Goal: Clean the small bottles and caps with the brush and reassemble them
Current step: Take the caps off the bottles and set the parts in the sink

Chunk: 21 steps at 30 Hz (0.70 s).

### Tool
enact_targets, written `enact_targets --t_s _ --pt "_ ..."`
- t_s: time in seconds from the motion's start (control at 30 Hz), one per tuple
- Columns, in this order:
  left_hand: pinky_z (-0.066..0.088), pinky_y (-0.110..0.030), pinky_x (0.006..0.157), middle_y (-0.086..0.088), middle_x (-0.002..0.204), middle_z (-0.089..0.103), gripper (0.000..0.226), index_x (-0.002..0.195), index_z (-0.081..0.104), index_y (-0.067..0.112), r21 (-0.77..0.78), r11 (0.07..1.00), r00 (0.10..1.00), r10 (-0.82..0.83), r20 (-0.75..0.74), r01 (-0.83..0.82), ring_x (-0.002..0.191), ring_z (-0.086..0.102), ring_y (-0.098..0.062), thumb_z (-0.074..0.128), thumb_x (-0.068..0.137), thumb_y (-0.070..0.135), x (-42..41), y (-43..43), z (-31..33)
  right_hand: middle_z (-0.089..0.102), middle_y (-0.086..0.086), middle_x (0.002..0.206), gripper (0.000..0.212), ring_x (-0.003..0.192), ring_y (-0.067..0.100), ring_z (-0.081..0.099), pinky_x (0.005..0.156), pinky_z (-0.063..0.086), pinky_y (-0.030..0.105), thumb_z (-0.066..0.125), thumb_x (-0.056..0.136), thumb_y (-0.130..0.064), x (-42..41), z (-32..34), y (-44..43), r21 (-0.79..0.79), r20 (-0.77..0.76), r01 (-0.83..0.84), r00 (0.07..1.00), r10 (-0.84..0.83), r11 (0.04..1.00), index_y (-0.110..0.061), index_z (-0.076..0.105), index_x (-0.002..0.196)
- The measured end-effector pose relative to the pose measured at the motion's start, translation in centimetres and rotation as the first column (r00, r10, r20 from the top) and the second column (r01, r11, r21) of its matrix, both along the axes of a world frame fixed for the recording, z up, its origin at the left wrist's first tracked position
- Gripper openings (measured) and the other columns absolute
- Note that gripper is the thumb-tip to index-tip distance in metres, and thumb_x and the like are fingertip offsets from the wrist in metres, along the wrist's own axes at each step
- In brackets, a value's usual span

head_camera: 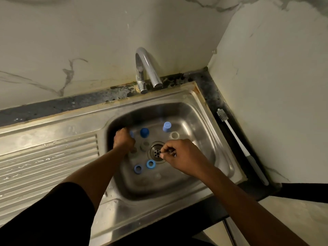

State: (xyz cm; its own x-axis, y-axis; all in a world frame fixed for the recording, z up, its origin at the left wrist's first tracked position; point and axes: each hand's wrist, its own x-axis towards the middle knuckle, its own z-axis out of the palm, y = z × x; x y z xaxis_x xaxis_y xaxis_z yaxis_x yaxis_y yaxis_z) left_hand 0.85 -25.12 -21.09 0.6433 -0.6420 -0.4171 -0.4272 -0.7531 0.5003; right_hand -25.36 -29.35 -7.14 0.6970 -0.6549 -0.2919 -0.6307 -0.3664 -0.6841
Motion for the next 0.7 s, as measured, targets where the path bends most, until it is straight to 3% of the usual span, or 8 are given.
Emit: enact_targets --t_s 0.23,0.4,0.5,0.7 --pt "0.059 -0.05 0.091 -0.013 0.105 0.071 0.014 0.107 0.072 0.01 -0.01 0.999 0.998 -0.037 -0.046 0.036 0.098 0.067 -0.031 0.068 0.097 0.019 1.6 -0.8 -0.8 0.074 -0.015 0.092 0.012 0.087 -0.002 0.069 0.081 0.06 0.025 0.072 0.092 -0.039 -0.6 0.7 -0.2 -0.021 -0.035 0.036 0.999 -0.036 0.999 -0.03 0.074 0.101" --pt "0.048 -0.035 0.076 -0.006 0.097 0.068 0.003 0.099 0.069 0.016 -0.058 0.995 0.996 -0.089 -0.03 0.087 0.08 0.061 -0.016 0.068 0.099 0.018 0.7 -0.8 2.0 0.074 -0.013 0.091 0.011 0.086 0.0 0.069 0.08 0.06 0.024 0.073 0.093 -0.035 -1.8 1.6 -0.4 -0.035 0.002 0.094 0.996 -0.094 0.995 -0.026 0.075 0.099" --pt "0.045 -0.026 0.072 0.004 0.096 0.072 0.011 0.092 0.069 0.024 -0.196 0.969 0.988 -0.153 -0.016 0.147 0.086 0.066 -0.012 0.062 0.1 0.025 -0.3 -0.4 5.1 0.073 -0.014 0.09 0.01 0.086 -0.001 0.069 0.082 0.061 0.027 0.074 0.092 -0.034 -2.8 2.1 -0.6 -0.063 0.037 0.15 0.988 -0.148 0.987 -0.027 0.074 0.099" --pt "0.041 -0.017 0.073 0.014 0.094 0.066 0.012 0.109 0.066 0.032 -0.395 0.884 0.968 -0.227 0.102 0.249 0.085 0.061 0.002 0.06 0.104 0.041 -5.0 1.2 12.3 0.074 -0.013 0.086 0.01 0.082 0.0 0.069 0.078 0.059 0.026 0.071 0.093 -0.035 -6.5 2.9 -0.9 -0.151 0.101 0.292 0.955 -0.279 0.945 -0.027 0.071 0.099"
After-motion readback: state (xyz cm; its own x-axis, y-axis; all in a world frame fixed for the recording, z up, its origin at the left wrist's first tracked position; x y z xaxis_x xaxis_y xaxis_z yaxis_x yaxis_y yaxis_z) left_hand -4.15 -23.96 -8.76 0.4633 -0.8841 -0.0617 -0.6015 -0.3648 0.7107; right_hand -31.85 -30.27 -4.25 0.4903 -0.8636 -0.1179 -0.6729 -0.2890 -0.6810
